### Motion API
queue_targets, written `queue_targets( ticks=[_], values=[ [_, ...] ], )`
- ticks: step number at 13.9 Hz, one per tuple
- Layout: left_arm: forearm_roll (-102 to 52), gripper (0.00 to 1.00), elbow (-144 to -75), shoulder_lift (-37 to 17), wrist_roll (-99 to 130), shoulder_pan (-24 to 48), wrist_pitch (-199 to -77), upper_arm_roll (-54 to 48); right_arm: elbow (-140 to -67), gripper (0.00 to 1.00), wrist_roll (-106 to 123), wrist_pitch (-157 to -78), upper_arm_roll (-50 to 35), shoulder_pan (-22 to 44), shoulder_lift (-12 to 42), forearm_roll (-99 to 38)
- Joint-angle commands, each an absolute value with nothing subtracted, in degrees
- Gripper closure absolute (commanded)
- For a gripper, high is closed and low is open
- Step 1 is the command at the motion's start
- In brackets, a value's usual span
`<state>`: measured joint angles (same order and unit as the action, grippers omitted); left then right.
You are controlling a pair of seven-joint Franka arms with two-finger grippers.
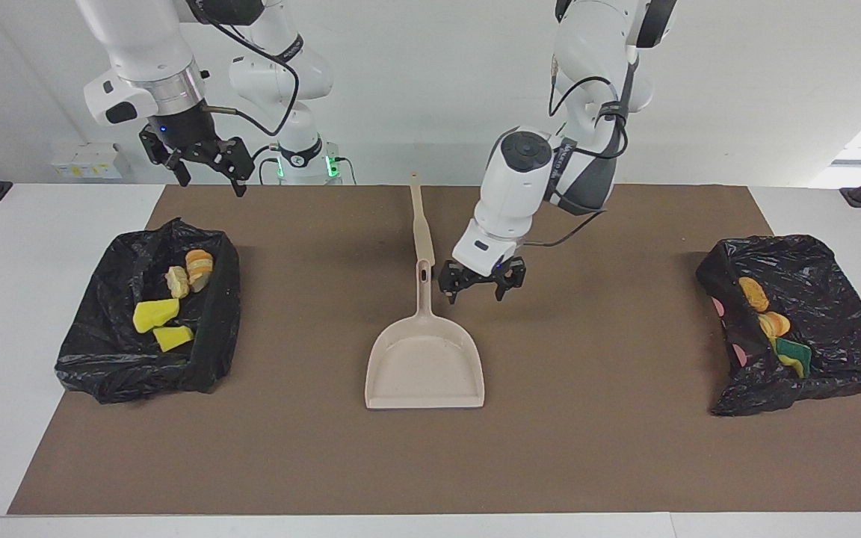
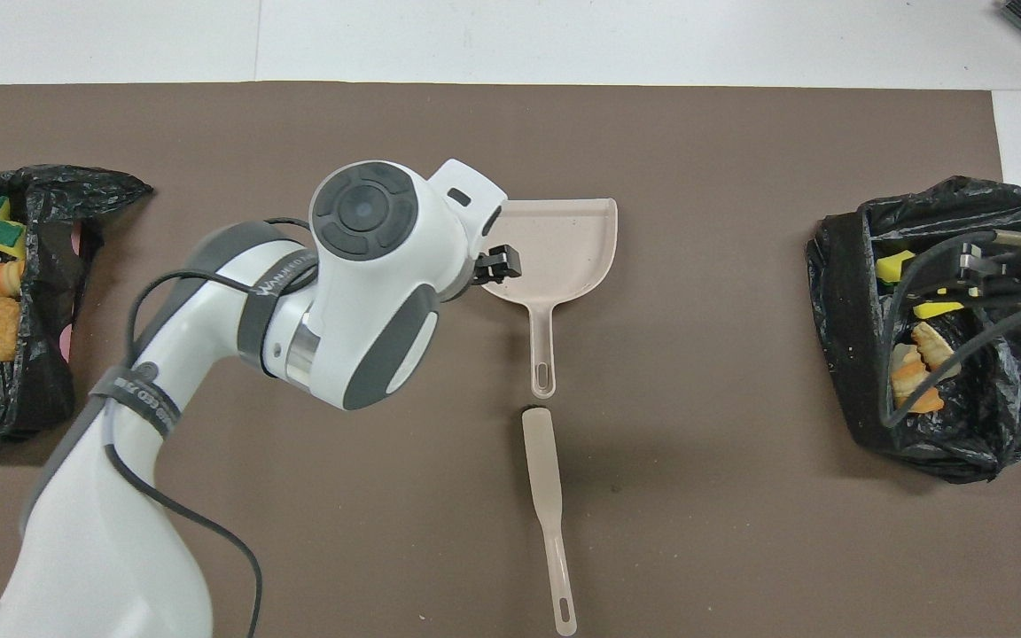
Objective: Sweep and dump trash in bin
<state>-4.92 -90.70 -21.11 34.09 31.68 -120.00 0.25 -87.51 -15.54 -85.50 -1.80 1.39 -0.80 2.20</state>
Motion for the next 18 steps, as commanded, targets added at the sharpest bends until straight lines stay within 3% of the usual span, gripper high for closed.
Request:
queue_targets(
  ticks=[1,12,18],
  values=[
    [-3.96,0.0,-90.44,-19.08,27.71,26.83,-117.25,-0.26,-87.54,0.0,-14.33,-85.43,-1.49,1.14,-0.79,0.97],
    [-3.96,0.0,-90.44,-10.47,-3.48,7.05,-106.63,-0.18,-87.54,0.0,-14.33,-85.34,-1.5,1.14,-0.79,0.97],
    [-3.87,0.0,-91.32,-5.46,-7.74,3.52,-99.58,-0.09,-87.54,0.0,-14.33,-85.25,-1.49,1.14,-0.79,0.97]
  ],
)
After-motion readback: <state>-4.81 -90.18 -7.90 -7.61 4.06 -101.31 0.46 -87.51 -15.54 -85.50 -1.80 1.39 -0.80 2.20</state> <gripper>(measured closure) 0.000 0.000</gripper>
